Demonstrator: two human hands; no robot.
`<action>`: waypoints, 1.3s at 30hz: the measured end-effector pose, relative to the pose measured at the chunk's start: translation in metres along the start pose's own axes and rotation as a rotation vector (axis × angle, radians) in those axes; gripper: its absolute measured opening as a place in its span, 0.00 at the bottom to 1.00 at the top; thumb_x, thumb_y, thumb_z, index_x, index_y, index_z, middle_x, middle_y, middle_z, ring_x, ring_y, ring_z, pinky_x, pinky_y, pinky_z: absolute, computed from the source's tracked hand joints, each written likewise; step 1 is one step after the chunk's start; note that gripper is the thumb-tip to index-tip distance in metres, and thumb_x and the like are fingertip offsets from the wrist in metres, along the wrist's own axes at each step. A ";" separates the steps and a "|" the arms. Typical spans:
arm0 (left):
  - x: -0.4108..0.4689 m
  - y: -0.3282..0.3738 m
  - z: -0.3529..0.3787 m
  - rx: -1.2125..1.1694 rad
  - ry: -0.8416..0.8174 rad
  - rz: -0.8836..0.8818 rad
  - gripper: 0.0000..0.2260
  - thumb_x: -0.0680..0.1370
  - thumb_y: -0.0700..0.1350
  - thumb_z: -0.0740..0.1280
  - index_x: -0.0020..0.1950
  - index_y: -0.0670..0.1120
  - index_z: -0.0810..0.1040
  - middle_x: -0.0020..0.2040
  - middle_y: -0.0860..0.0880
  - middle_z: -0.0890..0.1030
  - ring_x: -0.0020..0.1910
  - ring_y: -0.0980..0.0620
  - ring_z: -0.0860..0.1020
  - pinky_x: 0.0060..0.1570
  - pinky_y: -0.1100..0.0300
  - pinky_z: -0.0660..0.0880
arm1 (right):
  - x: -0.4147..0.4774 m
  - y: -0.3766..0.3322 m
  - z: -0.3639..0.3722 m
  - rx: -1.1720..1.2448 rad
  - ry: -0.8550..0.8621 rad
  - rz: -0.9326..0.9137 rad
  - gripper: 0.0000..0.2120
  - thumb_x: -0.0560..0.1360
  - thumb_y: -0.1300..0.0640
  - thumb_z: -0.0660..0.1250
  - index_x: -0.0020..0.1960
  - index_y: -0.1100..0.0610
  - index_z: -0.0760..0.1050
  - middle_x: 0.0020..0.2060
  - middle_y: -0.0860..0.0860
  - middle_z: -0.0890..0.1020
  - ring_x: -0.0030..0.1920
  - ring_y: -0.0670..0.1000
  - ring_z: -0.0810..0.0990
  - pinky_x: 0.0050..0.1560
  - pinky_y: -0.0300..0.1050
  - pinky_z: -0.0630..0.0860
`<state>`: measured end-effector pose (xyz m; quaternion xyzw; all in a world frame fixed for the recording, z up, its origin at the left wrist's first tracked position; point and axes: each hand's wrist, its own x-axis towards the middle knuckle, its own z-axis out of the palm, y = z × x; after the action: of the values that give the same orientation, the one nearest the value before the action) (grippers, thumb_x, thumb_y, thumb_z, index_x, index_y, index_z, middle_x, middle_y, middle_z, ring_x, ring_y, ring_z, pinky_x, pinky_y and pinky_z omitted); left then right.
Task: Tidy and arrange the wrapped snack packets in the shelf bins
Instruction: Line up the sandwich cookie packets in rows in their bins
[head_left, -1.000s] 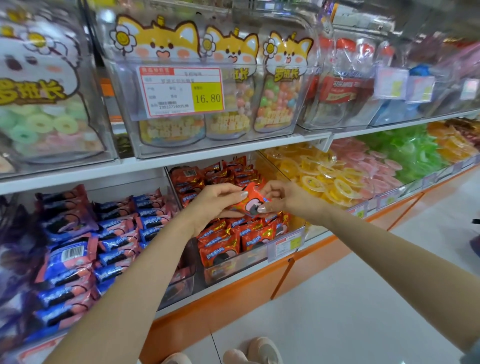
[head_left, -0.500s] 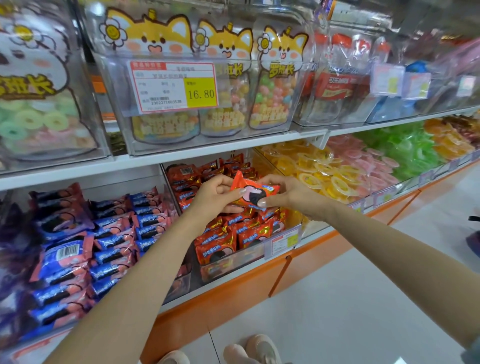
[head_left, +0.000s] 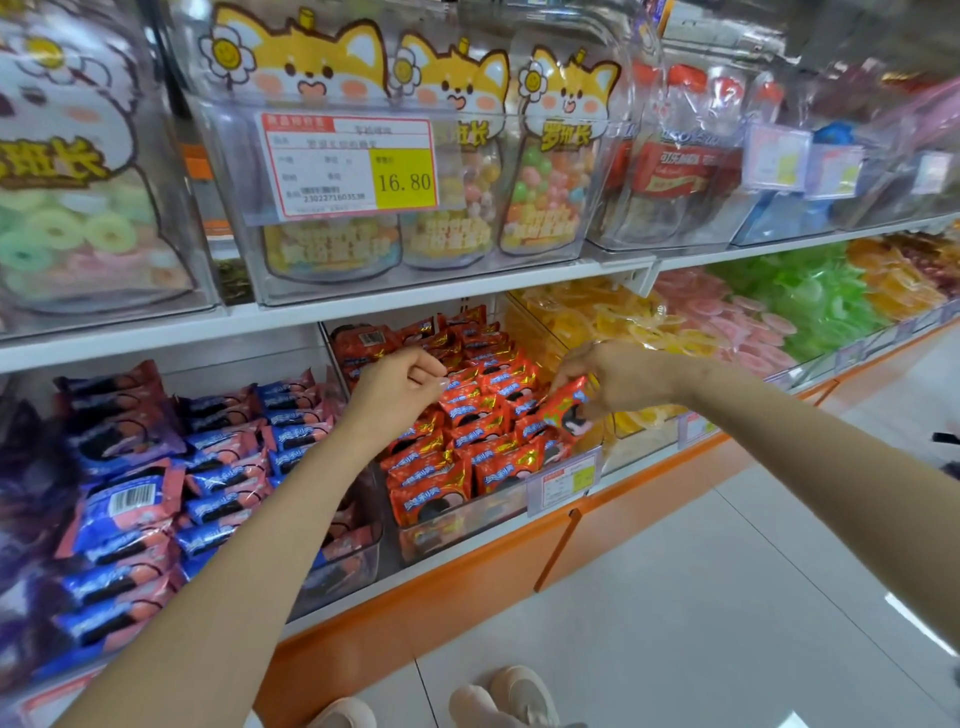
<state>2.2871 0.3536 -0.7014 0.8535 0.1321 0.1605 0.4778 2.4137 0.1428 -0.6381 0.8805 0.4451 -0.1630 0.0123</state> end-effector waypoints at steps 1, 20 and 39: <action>0.000 -0.001 0.000 0.011 -0.004 0.005 0.03 0.76 0.39 0.68 0.47 0.46 0.77 0.41 0.52 0.78 0.48 0.50 0.80 0.47 0.65 0.74 | 0.003 -0.001 0.004 -0.047 -0.050 -0.017 0.19 0.71 0.58 0.70 0.61 0.53 0.76 0.56 0.51 0.78 0.54 0.54 0.75 0.55 0.48 0.72; 0.010 0.024 0.106 0.820 -0.286 0.189 0.23 0.74 0.60 0.65 0.59 0.44 0.73 0.60 0.45 0.75 0.62 0.44 0.68 0.61 0.49 0.61 | -0.010 0.030 0.007 0.416 0.296 -0.010 0.12 0.74 0.59 0.69 0.54 0.48 0.73 0.48 0.49 0.77 0.43 0.50 0.78 0.39 0.29 0.71; 0.010 0.016 0.097 0.769 -0.215 0.187 0.10 0.75 0.51 0.66 0.52 0.48 0.78 0.55 0.49 0.77 0.60 0.47 0.69 0.59 0.52 0.62 | 0.007 0.014 0.034 -0.212 0.046 -0.158 0.17 0.73 0.57 0.69 0.61 0.49 0.76 0.58 0.45 0.78 0.55 0.47 0.76 0.49 0.36 0.67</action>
<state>2.3360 0.2737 -0.7337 0.9902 0.0535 0.0521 0.1184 2.4191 0.1343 -0.6737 0.8399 0.5279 -0.0954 0.0820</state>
